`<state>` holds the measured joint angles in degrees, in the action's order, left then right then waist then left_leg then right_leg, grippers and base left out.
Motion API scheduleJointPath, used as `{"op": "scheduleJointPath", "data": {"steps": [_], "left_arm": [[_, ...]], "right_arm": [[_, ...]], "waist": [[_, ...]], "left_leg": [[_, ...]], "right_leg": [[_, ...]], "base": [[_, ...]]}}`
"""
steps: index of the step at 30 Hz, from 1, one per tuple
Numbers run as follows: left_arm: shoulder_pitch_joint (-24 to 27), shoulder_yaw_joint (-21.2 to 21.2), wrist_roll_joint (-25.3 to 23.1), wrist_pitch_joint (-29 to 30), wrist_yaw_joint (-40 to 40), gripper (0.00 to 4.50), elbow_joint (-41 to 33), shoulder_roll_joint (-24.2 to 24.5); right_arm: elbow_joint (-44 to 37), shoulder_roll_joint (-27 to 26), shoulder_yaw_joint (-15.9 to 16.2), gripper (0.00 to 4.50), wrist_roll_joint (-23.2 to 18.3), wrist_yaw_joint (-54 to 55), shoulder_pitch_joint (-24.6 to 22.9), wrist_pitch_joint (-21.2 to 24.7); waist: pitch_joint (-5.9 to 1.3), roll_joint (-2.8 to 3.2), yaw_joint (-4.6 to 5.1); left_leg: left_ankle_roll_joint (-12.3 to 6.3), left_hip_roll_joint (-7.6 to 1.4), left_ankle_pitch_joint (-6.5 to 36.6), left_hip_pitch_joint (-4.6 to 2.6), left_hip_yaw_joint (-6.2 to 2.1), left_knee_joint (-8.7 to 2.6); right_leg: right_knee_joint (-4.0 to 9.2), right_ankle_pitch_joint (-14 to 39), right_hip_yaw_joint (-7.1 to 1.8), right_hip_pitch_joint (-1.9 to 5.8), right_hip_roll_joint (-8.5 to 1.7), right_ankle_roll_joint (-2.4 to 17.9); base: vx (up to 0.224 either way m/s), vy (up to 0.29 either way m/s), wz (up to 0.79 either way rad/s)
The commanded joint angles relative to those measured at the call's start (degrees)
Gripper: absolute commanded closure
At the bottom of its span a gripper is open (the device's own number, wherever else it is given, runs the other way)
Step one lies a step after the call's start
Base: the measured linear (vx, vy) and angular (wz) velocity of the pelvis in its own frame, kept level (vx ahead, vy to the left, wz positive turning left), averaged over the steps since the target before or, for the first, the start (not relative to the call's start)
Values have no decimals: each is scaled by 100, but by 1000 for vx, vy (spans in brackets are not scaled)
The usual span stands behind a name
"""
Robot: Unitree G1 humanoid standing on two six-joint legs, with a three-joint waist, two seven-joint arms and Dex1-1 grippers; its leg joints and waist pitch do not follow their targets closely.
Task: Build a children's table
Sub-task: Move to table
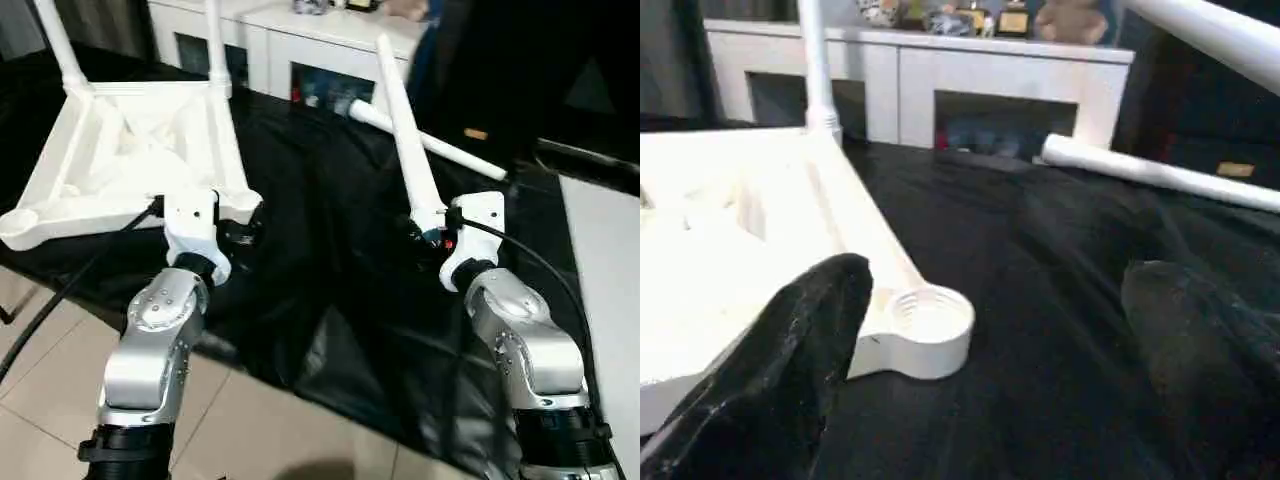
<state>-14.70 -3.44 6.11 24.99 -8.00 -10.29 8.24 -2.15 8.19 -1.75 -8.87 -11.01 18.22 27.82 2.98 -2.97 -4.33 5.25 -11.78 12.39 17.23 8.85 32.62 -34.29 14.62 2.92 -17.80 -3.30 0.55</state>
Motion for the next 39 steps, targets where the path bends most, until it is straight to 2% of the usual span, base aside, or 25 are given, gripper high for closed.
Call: {"op": "scheduleJointPath", "data": {"steps": [1,5,6,9,11,14,16,17,18,19,20,22,23,24,25,26,27,28,31,32,33,35,36,37,39], "left_arm": [[-63,71,35,46,-44,0,-88,-11],[-48,65,37,35,-60,0,-83,-11],[-43,68,39,32,-60,0,-88,-9],[-33,77,44,31,-71,0,-100,2],[-30,80,41,32,-79,0,-108,11],[-33,79,36,29,-84,0,-106,18],[-50,77,32,30,-99,0,-101,27],[-50,77,32,30,-99,0,-101,27],[-57,75,33,31,-102,0,-97,29],[-61,74,33,32,-104,0,-95,30],[-65,75,30,31,-107,0,-92,35],[-77,75,27,31,-113,0,-79,45],[-82,76,30,31,-114,0,-72,49],[-88,76,38,33,-109,0,-66,53],[-96,78,42,35,-105,0,-58,59],[-101,81,47,38,-103,0,-55,65],[-107,81,51,39,-103,0,-47,70],[-113,79,41,40,-106,0,-41,71],[-115,81,36,40,-107,0,-39,71],[-109,81,48,47,-113,0,-55,75],[-110,80,52,48,-115,0,-58,78],[-105,74,38,53,-107,0,-67,83],[-102,53,55,93,-116,0,-75,63],[-88,47,67,67,-137,0,-82,55],[-63,66,109,64,-163,0,-94,63]], "right_arm": [[-27,64,-85,163,-13,18,101,56],[-5,54,-154,163,-73,44,93,115],[-5,53,-161,163,-85,41,89,121],[-3,57,-175,163,-92,34,65,110],[-4,63,-191,163,-85,43,42,97],[10,76,-211,163,-66,57,36,87],[24,76,-232,163,-76,74,53,98],[24,76,-232,163,-76,74,53,98],[27,73,-241,163,-83,81,57,98],[27,72,-246,163,-87,84,59,99],[31,71,-247,163,-86,87,59,101],[35,56,-265,163,-102,106,62,152],[35,48,-277,163,-112,114,63,179],[40,27,-309,163,-123,144,59,190],[49,18,-325,163,-128,151,62,192],[57,24,-323,163,-115,148,68,183],[70,27,-323,163,-109,144,78,177],[80,61,-301,163,-67,143,80,153],[86,80,-293,163,-44,149,79,137],[100,87,-322,163,-50,157,82,138],[105,88,-335,163,-54,156,88,143],[95,103,-340,163,-67,163,100,162],[100,138,-338,163,-89,173,124,175],[107,154,-345,163,-98,172,135,174],[148,193,-373,163,-65,143,166,146]], "waist": [[-470,71,25],[-498,31,42],[-485,56,54],[-404,1,-112],[-408,-163,-329],[-538,129,-186],[-520,40,48],[-469,-28,0],[-410,-158,-128],[-444,-85,-308],[-418,14,-266],[-503,153,-28],[-534,268,114],[-481,131,202],[-448,62,183],[-329,-49,109],[-265,-269,-143],[-314,-365,-462],[-306,-106,-329],[-289,44,-161],[-290,308,171],[-379,349,292],[-377,275,367],[-377,275,367],[-400,-3,218]], "left_leg": [[-647,74,255,40,57,-322],[-1137,175,-503,38,47,-206],[-749,-28,-404,-352,123,-289],[21,239,386,-311,451,-228],[-98,473,449,381,244,-33],[-469,263,-634,-92,12,-91],[-1545,-125,-1507,-562,-255,-18],[-1594,50,-1240,-432,-86,44],[-1242,515,-400,231,98,128],[-880,470,110,335,50,182],[-493,337,60,288,-13,44],[-750,-81,-502,-435,-305,-145],[-782,-432,-890,-939,-365,-158],[-1054,-1019,-1354,-1270,-557,-171],[-1085,-1067,-1242,-1184,-478,-179],[-747,-585,-87,-878,168,-194],[-243,442,1273,-314,553,290],[-453,346,1169,300,14,857],[-233,197,57,556,-361,795],[-301,103,-411,483,-363,243],[-620,-174,212,203,-590,-325],[-1130,-546,969,-434,-927,-323],[-2057,-530,612,-421,-979,-263],[-2057,-530,612,-421,-979,-263],[-2087,98,-897,273,-362,195]], "right_leg": [[231,-650,-161,396,-135,1274],[108,-1641,-169,432,-52,1247],[-19,-1561,-266,178,74,1331],[59,-1695,-666,363,231,1356],[92,-2709,-933,907,167,1153],[-267,-3770,-570,535,550,400],[-324,-2336,-406,-64,132,357],[-177,-2250,-498,73,104,506],[47,-2437,-863,715,166,720],[125,-2928,-1049,856,36,924],[18,-3059,-932,793,234,871],[-370,-2478,-463,192,352,524],[-515,-1661,-450,-289,223,498],[-621,44,-315,-861,-264,506],[-622,119,-301,-849,-444,571],[-292,-142,-254,-656,-449,965],[264,618,-1015,148,-176,1605],[481,1187,-1490,803,-951,2065],[402,-9,-1174,681,-851,2336],[310,-29,-682,483,-440,2016],[-28,697,-105,184,88,1151],[-368,744,-36,-310,-68,779],[-498,242,-11,-471,-181,240],[-498,242,-11,-471,-181,240],[53,-1453,-386,-76,-631,562]], "base": [[110,42,-1],[105,26,3],[97,-13,-15],[89,-20,-27],[69,-21,-22],[58,-8,13],[50,-43,8],[0,0,0],[13,19,23],[13,19,23],[-6,38,28],[54,16,19],[79,-51,-10],[22,-70,-48],[22,-70,-48],[0,-13,-55],[32,-3,-40],[32,-3,-40],[0,0,0],[0,0,0],[100,36,-6],[106,27,-3],[54,-3,13],[54,-3,13],[11,-36,2]]}}
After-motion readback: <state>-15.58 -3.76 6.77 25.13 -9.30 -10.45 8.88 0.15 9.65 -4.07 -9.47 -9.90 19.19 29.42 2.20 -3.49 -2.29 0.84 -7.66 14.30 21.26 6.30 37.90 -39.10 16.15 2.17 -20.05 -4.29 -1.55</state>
